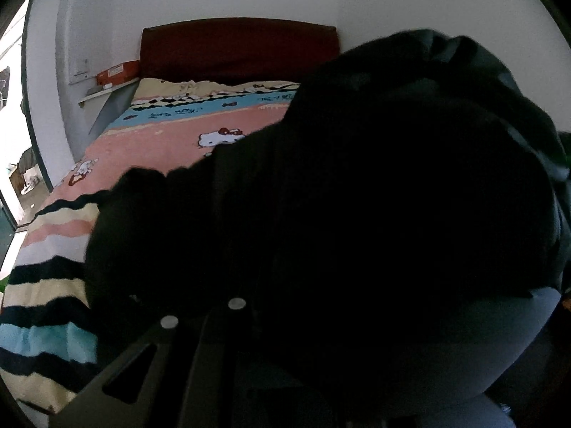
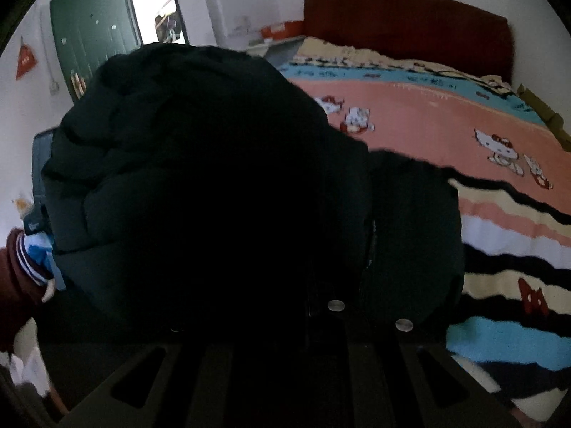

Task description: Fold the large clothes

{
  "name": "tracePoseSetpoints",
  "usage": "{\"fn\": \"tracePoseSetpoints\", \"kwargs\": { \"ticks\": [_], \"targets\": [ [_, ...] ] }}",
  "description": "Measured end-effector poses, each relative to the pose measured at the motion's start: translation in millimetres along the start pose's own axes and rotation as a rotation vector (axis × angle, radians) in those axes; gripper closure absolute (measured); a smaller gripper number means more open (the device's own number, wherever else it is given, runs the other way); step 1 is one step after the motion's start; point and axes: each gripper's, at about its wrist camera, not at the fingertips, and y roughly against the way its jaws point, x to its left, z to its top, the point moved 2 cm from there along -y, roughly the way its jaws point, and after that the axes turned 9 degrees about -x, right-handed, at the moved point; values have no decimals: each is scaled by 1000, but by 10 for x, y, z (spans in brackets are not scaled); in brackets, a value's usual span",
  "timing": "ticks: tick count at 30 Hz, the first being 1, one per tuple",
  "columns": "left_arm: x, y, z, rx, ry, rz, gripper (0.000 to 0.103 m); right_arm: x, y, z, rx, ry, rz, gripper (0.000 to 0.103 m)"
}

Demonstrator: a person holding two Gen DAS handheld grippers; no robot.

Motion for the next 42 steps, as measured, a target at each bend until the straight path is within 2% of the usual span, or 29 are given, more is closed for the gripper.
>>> {"fn": "tracePoseSetpoints", "kwargs": {
  "ticks": [7, 15, 20, 26, 30, 31, 34, 36, 37, 42],
  "targets": [
    [-49, -64, -46, -14, -25, 3, 91, -136, -247, -130, 3, -26, -4, 92],
    [-19, -20, 30, -42, -28, -14, 90, -16, -136, -97, 5, 10, -36, 90],
    [-43, 55, 9, -38, -66, -41, 85, 54, -56, -123, -4, 39, -53, 88],
    [-141, 198, -87, -37, -157, -17, 75, 110, -22, -141, -3, 73, -69, 87],
    [-137, 316, -160, -11, -154, -27, 61, 173, 47, -151, -3, 95, -87, 86],
    [-113, 342, -188, -2, -134, -27, 57, 178, 65, -154, -5, 97, -93, 84],
    [-83, 411, -283, 38, -94, -41, 56, 193, 123, -185, -7, 92, -114, 77],
    [-81, 485, -336, 44, -86, -34, 56, 210, 150, -210, -3, 91, -126, 62],
    [-88, 524, -355, 46, -83, -35, 56, 219, 175, -236, 3, 83, -126, 49],
    [-93, 753, -446, 77, -56, -44, 56, 260, 373, -428, 34, 51, -125, 47]
  ]
}}
